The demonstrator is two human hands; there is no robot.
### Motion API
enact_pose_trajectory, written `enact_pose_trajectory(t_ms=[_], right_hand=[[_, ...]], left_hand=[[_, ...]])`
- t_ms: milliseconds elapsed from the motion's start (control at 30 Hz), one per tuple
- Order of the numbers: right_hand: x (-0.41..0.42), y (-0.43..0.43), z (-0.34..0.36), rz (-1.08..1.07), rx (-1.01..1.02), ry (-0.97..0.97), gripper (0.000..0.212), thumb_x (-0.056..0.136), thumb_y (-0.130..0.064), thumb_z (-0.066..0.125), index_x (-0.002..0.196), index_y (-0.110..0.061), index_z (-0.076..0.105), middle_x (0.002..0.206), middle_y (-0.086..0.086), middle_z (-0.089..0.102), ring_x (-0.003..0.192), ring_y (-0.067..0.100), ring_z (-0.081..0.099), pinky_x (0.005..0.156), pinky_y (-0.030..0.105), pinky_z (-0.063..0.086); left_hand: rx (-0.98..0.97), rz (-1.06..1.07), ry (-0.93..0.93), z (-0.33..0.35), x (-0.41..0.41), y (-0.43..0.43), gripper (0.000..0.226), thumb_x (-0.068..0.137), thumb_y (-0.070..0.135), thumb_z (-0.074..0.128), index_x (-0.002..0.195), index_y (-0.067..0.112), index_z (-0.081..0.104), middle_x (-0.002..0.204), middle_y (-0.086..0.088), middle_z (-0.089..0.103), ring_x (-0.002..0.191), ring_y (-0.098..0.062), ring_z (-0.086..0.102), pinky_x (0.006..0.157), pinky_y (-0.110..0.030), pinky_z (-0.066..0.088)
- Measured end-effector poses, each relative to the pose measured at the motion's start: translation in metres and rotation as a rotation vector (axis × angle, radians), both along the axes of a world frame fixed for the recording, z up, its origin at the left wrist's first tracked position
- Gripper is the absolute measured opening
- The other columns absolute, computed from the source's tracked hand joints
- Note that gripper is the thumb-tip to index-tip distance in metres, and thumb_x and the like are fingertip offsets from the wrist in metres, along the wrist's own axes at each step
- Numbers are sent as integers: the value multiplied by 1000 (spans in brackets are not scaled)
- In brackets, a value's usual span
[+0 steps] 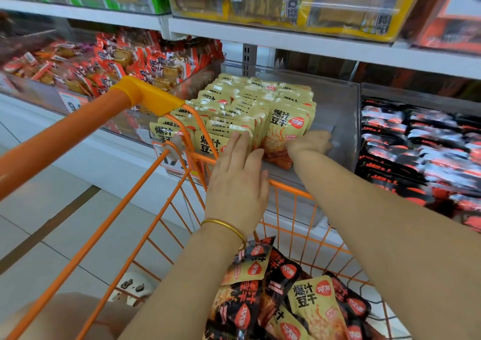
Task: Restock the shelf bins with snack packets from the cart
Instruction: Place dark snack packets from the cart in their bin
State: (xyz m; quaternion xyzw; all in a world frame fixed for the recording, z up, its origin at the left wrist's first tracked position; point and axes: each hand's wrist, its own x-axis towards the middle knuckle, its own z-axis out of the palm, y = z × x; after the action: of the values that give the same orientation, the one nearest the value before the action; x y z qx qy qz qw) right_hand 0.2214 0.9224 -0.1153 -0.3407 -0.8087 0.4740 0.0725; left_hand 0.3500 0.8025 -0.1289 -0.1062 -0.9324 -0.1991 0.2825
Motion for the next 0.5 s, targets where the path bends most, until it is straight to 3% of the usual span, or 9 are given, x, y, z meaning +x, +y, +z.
enact_pose_trajectory(t_ms=[167,233,300,400,433,500], right_hand=[[46,-8,32,189,72,162,53,84,-1,62,129,-4,34,138,15,34,122,29,44,94,28,39],[78,-8,41,333,68,376,36,80,5,57,110,-12,46,123,11,44,105,26,50,88,26,43],[111,-5,42,498,5,510,33,75,8,54,84,-23,47,96,4,54,88,28,58,79,38,51],[154,-3,28,846,62,357,37,81,9,51,74,-27,50,73,-6,55,73,21,62,67,33,51],[161,-3,16,981,148,254,33,83,8,51,79,-24,55,77,-6,56,80,19,61,71,32,51],[166,-8,-11,1194,381,49,28,87,2,53,107,-17,60,107,3,60,105,23,57,87,35,49]], left_hand=[[23,-61,-29,9,1,-4,48,87,29,33,121,5,57,140,-18,43,135,-34,32,111,-39,25],[60,-73,7,21,5,-9,40,84,22,39,113,5,61,127,-15,54,122,-33,45,104,-31,30],[177,-74,16,38,11,-15,32,82,13,43,103,7,65,108,-10,63,105,-28,54,92,-25,34],[357,-43,-71,54,24,-21,30,78,15,39,93,12,66,93,-2,66,89,-19,59,78,-34,48],[350,-34,-97,53,30,-21,32,76,16,37,90,13,65,90,-1,67,85,-20,59,73,-37,50],[321,-32,-167,43,38,-22,32,73,19,35,85,17,65,86,-1,68,79,-21,60,67,-40,50]])
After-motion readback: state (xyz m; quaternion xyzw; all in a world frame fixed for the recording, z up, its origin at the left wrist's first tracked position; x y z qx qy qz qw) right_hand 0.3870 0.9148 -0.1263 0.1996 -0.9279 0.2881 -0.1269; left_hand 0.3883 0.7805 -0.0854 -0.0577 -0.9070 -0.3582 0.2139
